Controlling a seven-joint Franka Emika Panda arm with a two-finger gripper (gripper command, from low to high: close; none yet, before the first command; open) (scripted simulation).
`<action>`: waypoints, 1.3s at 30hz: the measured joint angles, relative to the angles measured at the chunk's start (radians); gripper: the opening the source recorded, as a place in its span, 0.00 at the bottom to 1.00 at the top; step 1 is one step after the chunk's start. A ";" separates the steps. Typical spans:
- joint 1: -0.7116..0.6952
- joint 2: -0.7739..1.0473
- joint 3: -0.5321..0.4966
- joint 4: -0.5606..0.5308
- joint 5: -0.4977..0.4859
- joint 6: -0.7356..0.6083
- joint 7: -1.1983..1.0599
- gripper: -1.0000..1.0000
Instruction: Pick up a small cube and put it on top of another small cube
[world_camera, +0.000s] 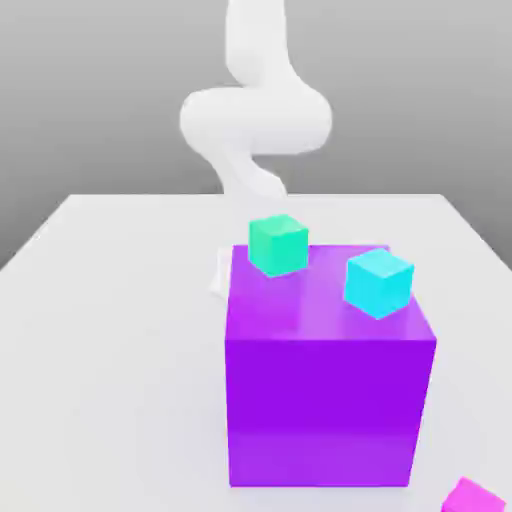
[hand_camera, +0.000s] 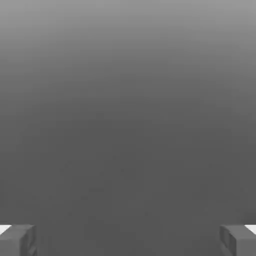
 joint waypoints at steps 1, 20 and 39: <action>-0.015 0.039 0.000 0.009 -0.003 0.006 0.021 0.50; -0.237 0.731 -0.077 0.170 -0.011 0.119 0.370 0.50; -0.382 1.371 -0.117 0.319 0.149 0.300 0.512 0.00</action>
